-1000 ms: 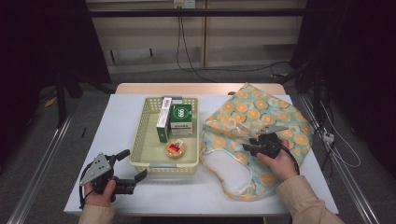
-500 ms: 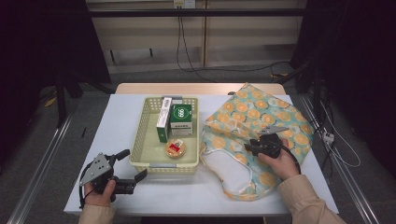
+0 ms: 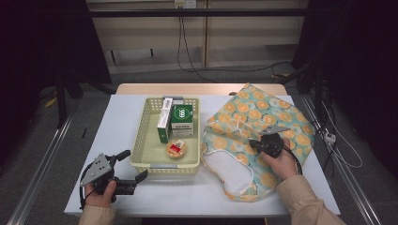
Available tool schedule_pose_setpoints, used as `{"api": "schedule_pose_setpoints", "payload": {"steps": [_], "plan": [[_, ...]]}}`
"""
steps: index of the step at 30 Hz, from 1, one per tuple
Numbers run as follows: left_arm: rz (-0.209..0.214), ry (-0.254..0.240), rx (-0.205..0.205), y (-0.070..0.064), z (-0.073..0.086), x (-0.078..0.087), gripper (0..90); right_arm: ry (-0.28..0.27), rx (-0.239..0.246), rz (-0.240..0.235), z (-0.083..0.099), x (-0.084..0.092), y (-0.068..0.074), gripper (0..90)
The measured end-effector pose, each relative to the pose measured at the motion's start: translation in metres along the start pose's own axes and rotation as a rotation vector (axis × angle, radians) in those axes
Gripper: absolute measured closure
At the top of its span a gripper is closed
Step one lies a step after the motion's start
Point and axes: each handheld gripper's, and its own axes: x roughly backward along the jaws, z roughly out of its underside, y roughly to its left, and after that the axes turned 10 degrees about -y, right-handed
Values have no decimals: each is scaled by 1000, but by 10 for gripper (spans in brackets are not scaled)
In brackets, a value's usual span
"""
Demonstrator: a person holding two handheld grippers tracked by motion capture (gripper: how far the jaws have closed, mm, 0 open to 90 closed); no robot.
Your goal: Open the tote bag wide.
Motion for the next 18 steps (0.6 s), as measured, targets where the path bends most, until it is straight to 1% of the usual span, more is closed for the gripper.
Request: {"api": "schedule_pose_setpoints", "payload": {"steps": [3,5,6,10,13,15,18], "plan": [[0,1,-2,0,0,0,28,10,4,2,-2,0,1,900],[1,1,-1,0,0,0,28,16,-15,-6,-3,0,0,900],[1,1,-1,0,0,0,28,16,-15,-7,-5,1,-1,900],[3,4,-4,0,0,-1,28,-21,-33,-24,-14,8,-1,900],[1,7,3,0,1,-1,28,-30,-36,-34,-21,13,-3,900],[3,6,-4,0,1,-1,28,-35,-43,-34,-25,15,-5,900],[2,1,-1,-1,0,-1,28,-54,-48,-30,-30,19,-7,900]]}}
